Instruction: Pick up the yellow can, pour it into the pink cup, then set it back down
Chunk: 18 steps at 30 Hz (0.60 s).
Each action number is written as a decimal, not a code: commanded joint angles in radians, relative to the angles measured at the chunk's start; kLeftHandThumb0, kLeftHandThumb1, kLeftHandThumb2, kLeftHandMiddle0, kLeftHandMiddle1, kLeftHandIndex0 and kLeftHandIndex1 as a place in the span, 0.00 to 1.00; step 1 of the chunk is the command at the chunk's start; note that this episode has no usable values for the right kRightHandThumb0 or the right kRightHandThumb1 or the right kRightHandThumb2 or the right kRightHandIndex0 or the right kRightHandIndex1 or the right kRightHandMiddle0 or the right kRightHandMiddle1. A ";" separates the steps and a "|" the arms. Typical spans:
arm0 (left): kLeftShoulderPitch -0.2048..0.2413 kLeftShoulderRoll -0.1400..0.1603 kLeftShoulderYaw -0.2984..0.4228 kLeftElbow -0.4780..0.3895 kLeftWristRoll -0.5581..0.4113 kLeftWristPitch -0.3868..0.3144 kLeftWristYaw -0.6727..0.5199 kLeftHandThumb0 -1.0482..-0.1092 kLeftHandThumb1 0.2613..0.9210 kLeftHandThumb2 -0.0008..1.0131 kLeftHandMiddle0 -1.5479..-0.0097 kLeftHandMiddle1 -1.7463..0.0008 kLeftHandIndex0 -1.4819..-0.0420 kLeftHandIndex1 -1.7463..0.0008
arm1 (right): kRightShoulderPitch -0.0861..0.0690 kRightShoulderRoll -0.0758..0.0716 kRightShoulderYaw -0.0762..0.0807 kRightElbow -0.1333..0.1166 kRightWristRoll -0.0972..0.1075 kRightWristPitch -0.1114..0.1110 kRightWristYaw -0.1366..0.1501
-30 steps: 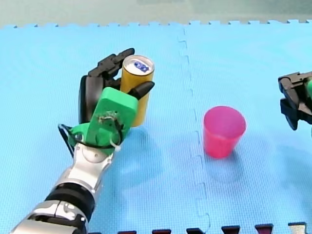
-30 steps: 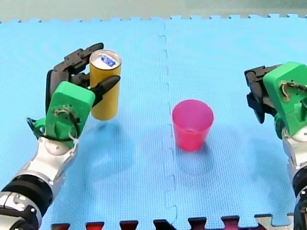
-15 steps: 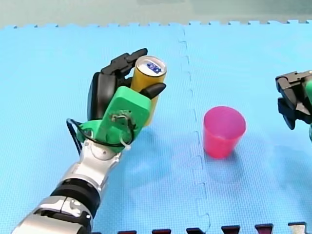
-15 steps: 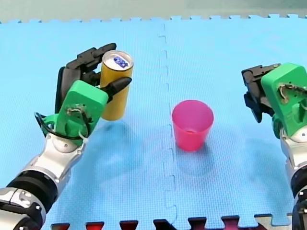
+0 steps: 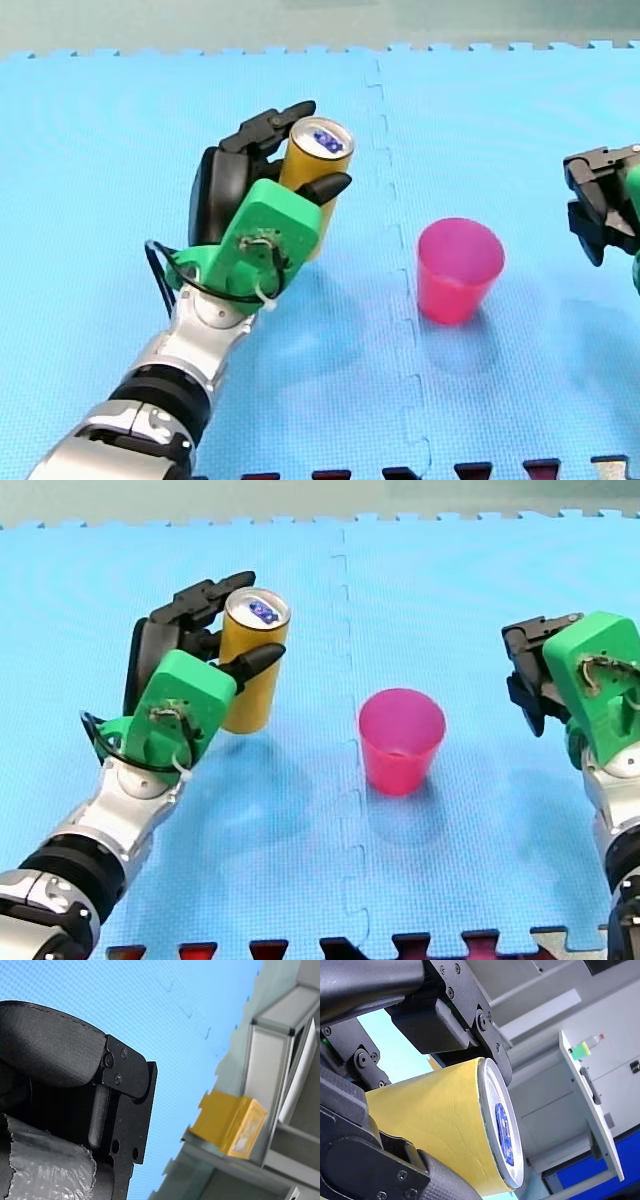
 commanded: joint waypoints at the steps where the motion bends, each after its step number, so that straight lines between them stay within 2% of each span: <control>1: -0.016 0.005 -0.001 0.002 0.001 -0.011 -0.002 0.68 0.86 0.00 0.13 1.00 0.21 1.00 | -0.003 -0.002 -0.002 0.001 0.006 -0.005 0.004; 10: -0.039 -0.009 0.006 0.008 -0.013 -0.016 -0.020 0.69 0.86 0.00 0.13 1.00 0.21 1.00 | -0.006 0.002 -0.010 0.001 0.019 -0.006 0.022; 18: -0.071 -0.019 0.021 0.017 -0.029 -0.002 -0.037 0.70 0.86 0.00 0.13 1.00 0.21 1.00 | -0.001 0.006 -0.018 -0.002 0.031 -0.025 0.025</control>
